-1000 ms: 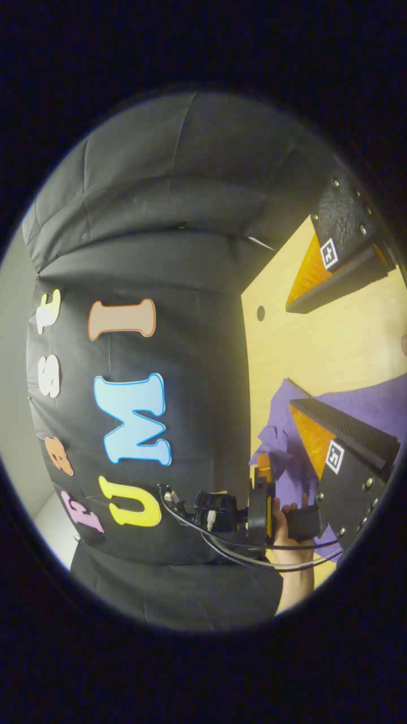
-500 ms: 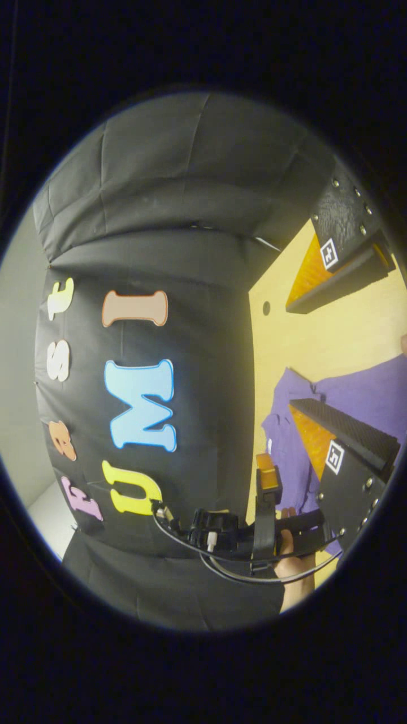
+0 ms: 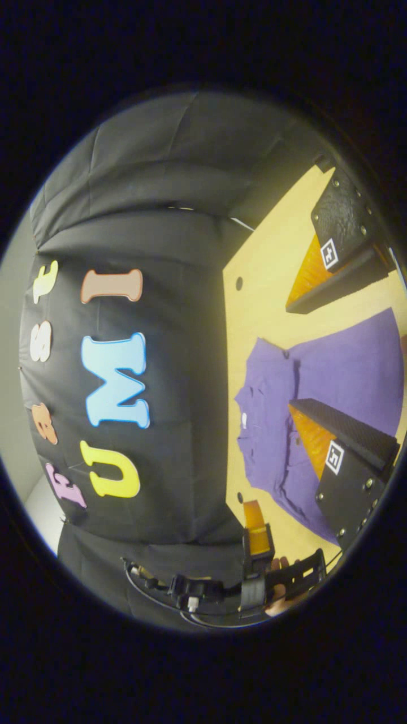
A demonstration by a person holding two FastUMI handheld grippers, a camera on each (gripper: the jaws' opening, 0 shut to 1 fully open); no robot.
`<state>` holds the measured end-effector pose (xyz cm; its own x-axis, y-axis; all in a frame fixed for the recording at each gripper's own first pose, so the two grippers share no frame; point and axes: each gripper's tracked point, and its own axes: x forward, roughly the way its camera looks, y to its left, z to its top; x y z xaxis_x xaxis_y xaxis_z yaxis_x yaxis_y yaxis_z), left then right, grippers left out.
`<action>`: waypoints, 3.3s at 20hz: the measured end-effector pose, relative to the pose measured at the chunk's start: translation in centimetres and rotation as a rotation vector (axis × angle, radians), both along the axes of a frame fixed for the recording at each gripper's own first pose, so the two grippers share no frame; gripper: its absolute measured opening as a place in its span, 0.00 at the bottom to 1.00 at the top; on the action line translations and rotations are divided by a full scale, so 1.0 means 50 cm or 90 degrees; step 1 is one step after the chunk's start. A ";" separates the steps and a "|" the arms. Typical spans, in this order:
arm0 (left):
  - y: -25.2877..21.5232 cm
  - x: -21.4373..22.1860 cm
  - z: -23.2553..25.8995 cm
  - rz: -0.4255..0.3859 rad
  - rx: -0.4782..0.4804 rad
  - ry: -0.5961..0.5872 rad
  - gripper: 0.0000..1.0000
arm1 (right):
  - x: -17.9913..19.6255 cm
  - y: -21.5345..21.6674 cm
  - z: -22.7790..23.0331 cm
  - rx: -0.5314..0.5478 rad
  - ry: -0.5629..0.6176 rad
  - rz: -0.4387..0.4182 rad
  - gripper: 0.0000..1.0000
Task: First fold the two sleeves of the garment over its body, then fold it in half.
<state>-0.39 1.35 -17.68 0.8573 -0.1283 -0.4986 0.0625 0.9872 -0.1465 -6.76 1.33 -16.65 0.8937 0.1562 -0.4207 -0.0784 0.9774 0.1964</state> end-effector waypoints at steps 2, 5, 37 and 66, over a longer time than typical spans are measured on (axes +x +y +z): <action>0.037 -0.042 -0.018 0.007 0.008 0.020 0.93 | -0.017 0.015 -0.033 -0.008 0.028 0.008 0.94; 0.081 -0.106 -0.050 0.018 0.006 0.052 0.97 | -0.042 0.034 -0.078 -0.017 0.072 0.015 0.94; 0.154 -0.460 -0.340 -0.044 0.123 0.284 0.82 | -0.217 0.007 -0.374 0.000 0.407 -0.039 1.00; 0.072 -0.215 -0.068 -0.051 -0.093 0.104 0.09 | 0.034 0.122 -0.058 0.234 0.182 0.034 0.05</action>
<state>-11.13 4.96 -21.09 0.7513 -0.2730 -0.6009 0.1034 0.9479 -0.3014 -5.04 7.44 -19.54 0.7367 0.3833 -0.5571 -0.0194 0.8354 0.5492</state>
